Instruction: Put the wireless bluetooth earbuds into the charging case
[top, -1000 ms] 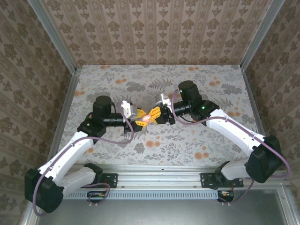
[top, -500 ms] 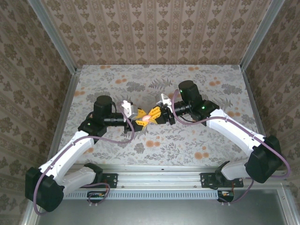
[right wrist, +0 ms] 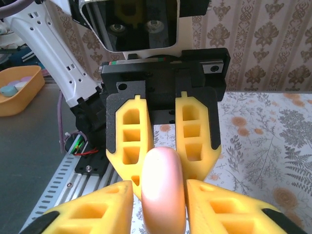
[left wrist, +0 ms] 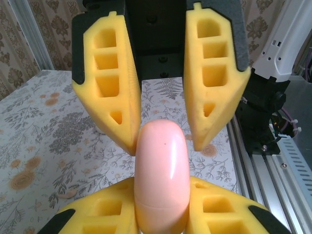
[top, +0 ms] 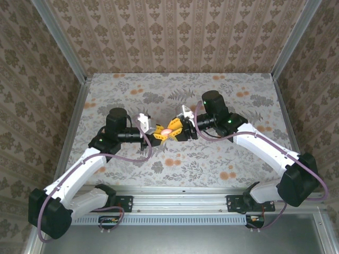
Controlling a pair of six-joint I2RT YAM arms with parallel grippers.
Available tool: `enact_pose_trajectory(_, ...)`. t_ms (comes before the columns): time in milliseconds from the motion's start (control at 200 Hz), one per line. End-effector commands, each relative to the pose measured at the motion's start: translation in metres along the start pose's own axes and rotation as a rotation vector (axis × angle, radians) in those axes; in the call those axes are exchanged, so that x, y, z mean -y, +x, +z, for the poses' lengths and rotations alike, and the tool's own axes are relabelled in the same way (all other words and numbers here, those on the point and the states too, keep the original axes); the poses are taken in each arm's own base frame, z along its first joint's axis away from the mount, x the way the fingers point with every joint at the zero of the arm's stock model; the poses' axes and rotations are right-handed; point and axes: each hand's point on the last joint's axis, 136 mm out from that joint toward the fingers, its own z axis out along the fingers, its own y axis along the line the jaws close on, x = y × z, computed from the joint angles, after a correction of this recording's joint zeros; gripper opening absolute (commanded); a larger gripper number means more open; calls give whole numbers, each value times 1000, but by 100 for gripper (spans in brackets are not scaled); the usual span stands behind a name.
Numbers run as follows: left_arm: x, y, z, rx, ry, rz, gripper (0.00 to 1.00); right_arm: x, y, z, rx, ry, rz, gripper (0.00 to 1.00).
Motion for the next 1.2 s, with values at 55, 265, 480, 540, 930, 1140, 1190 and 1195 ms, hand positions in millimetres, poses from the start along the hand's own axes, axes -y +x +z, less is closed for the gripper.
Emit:
enact_pose_trajectory(55, -1, -11, -1, 23, -4, 30, 22, -1, -10, 0, 14, 6, -23, 37)
enact_pose_trajectory(265, 0, -12, -2, 25, -3, 31, 22, 2, -9, 2, 4, 18, -17, 37)
enact_pose_trajectory(480, 0, -14, -3, 26, -5, 34, 21, 19, -10, 1, -13, 110, -2, 36)
enact_pose_trajectory(540, 1, -14, -3, 27, -5, 36, 21, 23, -9, 0, -19, 129, 5, 36)
enact_pose_trajectory(930, 3, -10, -4, 12, -7, 28, 20, 53, -24, -14, 49, 264, 37, 40)
enact_pose_trajectory(1140, 2, -12, -5, 16, -13, 37, 20, 61, -20, -16, 44, 290, 65, 42)
enact_pose_trajectory(1190, 2, -12, -5, 19, -15, 39, 19, 61, -20, -15, 44, 290, 72, 42)
enact_pose_trajectory(1195, 2, -12, -5, 19, -16, 40, 20, 61, -20, -16, 44, 290, 73, 42)
